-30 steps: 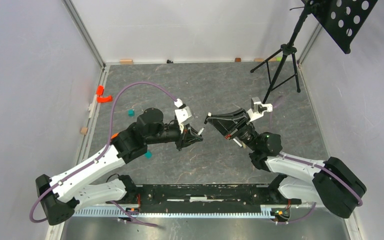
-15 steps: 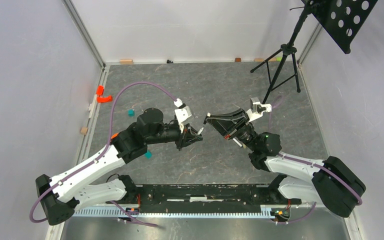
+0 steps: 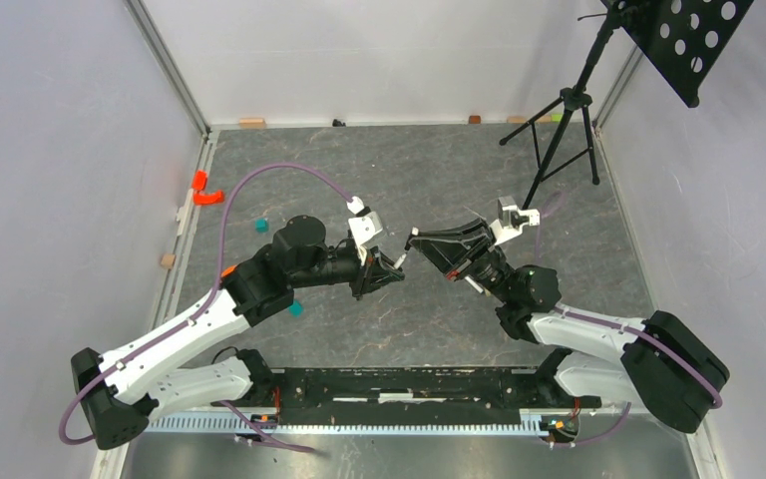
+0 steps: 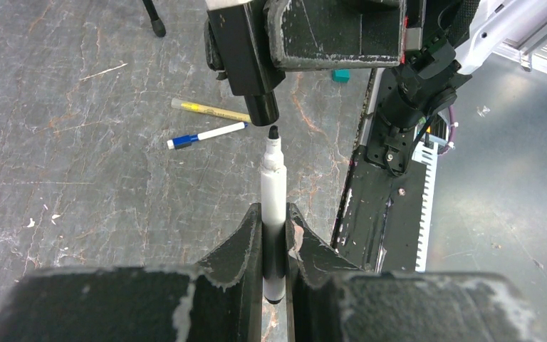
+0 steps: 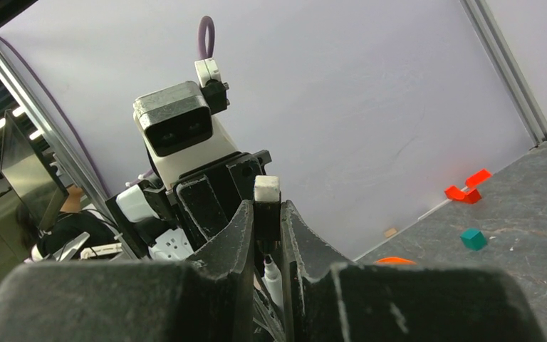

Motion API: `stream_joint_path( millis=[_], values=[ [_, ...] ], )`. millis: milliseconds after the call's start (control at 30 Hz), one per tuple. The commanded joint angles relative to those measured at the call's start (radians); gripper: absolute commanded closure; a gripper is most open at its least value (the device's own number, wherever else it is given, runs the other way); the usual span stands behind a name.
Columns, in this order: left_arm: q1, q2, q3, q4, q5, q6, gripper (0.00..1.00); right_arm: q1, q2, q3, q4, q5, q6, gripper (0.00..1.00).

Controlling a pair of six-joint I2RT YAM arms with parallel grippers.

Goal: Insert the pens into the pen caps

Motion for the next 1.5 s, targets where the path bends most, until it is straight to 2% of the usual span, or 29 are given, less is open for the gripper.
stream_joint_path(
  millis=[0,833,1467],
  values=[
    [0.006,-0.014,0.015,0.025,-0.011,-0.023,0.98,0.005,-0.020,-0.011,0.061,-0.010,-0.034,1.00],
    [0.007,-0.017,0.015,0.023,-0.022,-0.021,0.98,0.018,0.003,-0.005,0.103,-0.036,-0.009,1.00],
    [0.008,-0.048,0.004,0.033,-0.089,-0.027,0.98,0.020,0.048,-0.008,0.161,-0.074,0.004,1.00]
  ],
)
